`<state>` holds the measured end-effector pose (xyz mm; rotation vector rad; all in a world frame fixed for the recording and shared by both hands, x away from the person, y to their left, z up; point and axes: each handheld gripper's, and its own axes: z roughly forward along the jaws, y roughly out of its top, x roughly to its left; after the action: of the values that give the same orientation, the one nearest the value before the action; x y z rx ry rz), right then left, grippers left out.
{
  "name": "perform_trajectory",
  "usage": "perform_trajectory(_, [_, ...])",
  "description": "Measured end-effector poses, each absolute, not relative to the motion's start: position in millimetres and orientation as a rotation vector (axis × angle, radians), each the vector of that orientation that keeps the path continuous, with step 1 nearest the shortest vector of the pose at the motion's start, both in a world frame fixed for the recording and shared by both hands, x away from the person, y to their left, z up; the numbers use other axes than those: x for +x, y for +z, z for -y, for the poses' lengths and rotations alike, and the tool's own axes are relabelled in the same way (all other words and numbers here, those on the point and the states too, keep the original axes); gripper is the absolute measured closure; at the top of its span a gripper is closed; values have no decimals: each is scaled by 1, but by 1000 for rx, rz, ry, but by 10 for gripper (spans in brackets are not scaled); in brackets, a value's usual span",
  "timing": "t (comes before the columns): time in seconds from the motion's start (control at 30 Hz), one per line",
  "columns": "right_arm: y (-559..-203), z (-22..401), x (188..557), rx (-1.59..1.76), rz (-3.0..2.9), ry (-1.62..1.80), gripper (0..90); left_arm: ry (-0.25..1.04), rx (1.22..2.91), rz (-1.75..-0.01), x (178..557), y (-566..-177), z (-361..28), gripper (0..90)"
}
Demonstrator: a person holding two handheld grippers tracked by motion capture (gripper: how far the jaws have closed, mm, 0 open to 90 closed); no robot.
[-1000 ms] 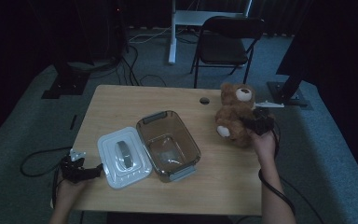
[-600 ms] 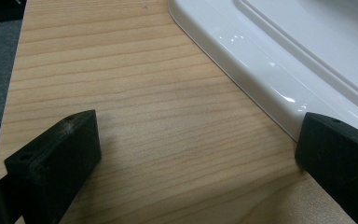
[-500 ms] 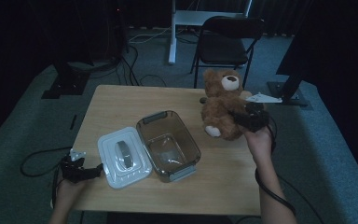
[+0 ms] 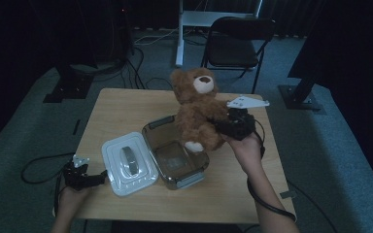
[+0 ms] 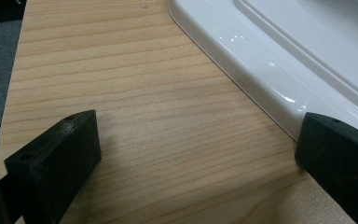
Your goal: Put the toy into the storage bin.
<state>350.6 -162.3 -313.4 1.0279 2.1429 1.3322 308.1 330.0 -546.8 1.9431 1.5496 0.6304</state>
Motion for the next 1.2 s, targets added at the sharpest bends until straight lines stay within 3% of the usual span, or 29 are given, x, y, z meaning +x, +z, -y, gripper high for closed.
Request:
perform_trajectory(0.33, [-319,120,340,921,-2228,1355,612,631,1944,-1549,308,-547,-330,5])
perform_trajectory(0.67, [-376,82,343,909,-2374,1197,612,631,1943,-1550,308,-547,-330,5])
perform_trajectory(1.2, [-402,83,339,864,-2440,1137,611,631,1944,-1549,308,-547,-330,5])
